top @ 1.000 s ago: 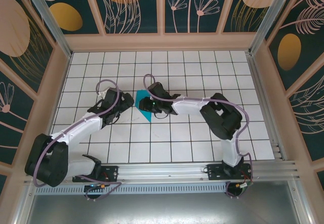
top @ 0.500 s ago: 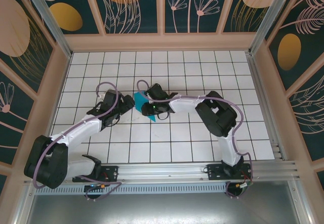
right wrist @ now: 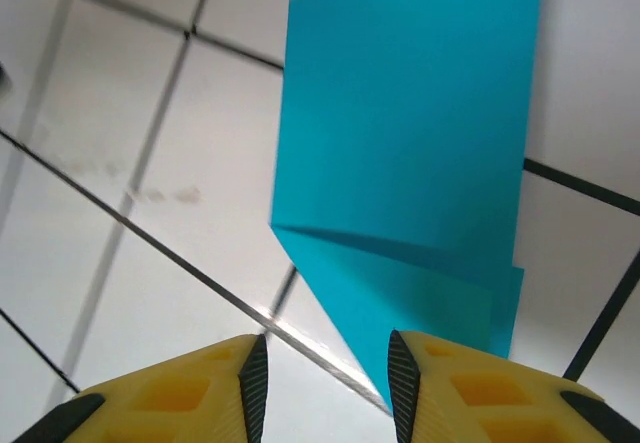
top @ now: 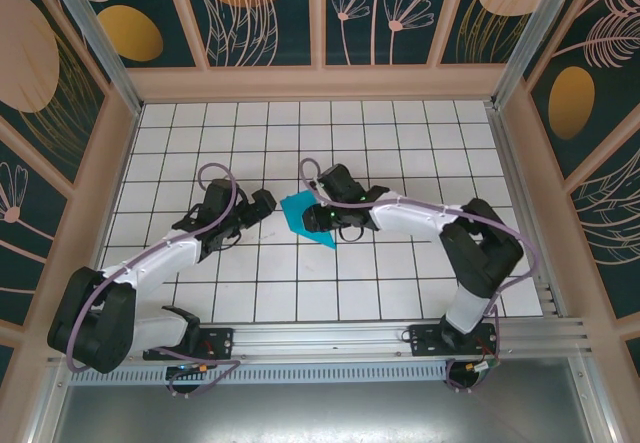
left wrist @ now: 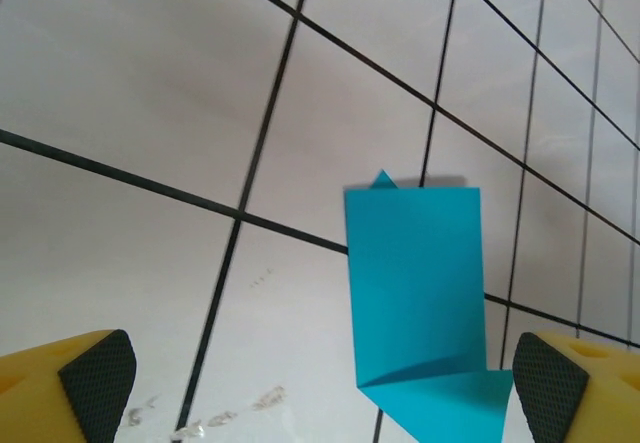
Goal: Fold a paper plane with a square sheet of paper (pick it up from the middle)
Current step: Move the paper to the center of the table.
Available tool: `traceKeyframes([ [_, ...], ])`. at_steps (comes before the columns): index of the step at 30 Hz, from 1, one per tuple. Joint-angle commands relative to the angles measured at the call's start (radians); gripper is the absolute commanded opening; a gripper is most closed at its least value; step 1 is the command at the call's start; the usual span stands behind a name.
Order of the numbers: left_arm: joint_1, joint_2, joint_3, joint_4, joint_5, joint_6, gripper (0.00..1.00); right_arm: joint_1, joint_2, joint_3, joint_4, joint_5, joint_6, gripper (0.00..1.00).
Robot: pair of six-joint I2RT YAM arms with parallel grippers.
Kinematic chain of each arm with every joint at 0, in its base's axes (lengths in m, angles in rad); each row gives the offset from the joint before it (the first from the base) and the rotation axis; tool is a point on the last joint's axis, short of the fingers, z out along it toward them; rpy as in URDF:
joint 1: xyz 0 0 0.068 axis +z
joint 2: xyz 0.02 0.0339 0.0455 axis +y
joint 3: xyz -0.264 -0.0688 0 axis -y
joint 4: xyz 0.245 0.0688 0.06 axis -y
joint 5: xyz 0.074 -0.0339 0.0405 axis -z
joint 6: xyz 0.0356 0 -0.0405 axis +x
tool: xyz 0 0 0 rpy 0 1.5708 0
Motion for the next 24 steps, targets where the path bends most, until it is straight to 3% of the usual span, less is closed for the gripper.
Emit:
traceKeyframes([
  [1, 0.005, 0.008, -0.039, 0.097, 0.103, -0.041, 0.99, -0.005, -0.015, -0.053, 0.084, 0.041, 0.21, 0.4],
  [12, -0.049, 0.068, -0.056, 0.182, 0.193, -0.178, 0.95, -0.024, 0.1, -0.041, 0.123, 0.002, 0.258, 0.37],
  [24, -0.149, 0.188, -0.039, 0.293, 0.25, -0.299, 0.67, -0.091, 0.147, -0.144, 0.203, -0.091, 0.278, 0.34],
])
